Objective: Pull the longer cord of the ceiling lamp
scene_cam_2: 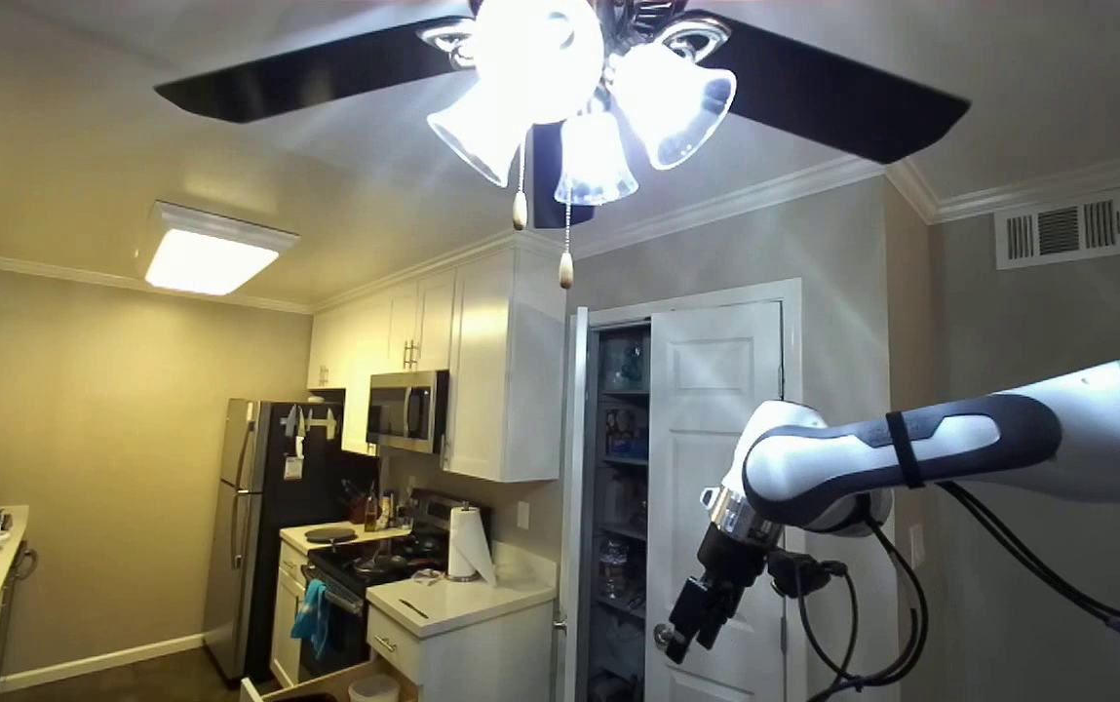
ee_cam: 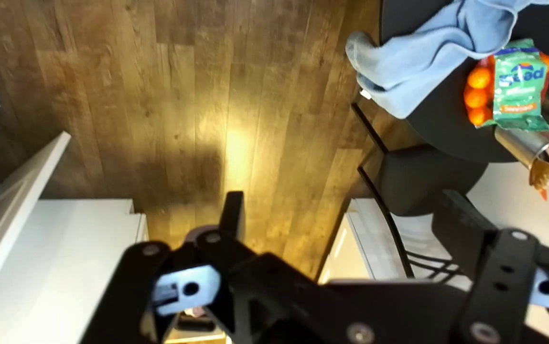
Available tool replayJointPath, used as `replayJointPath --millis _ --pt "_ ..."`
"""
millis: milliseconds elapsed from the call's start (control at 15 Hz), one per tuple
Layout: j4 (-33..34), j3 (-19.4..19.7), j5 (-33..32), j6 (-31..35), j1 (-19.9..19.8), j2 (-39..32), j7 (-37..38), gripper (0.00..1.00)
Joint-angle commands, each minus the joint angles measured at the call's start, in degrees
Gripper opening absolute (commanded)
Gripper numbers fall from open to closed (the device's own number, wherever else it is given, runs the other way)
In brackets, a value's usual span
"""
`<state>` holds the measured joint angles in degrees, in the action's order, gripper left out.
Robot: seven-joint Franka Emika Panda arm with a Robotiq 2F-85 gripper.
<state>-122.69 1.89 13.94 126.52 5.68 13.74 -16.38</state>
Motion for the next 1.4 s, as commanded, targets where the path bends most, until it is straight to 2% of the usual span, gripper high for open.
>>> replayJointPath --millis 0,400,800,1067,1333 --pt "-1.69 -1.55 4.67 7.52 2.81 3.06 -4.75 1.0" --pt "-0.82 -2.86 9.22 15.32 10.15 7.11 -12.14 1.0" --pt "3.06 -1.98 12.88 22.04 18.83 9.22 -20.47 1.0" --pt "7.8 -1.75 14.31 31.25 23.66 7.42 -24.75 1.0" --pt "12.82 1.13 17.11 40.79 30.81 3.96 -33.45 1.0"
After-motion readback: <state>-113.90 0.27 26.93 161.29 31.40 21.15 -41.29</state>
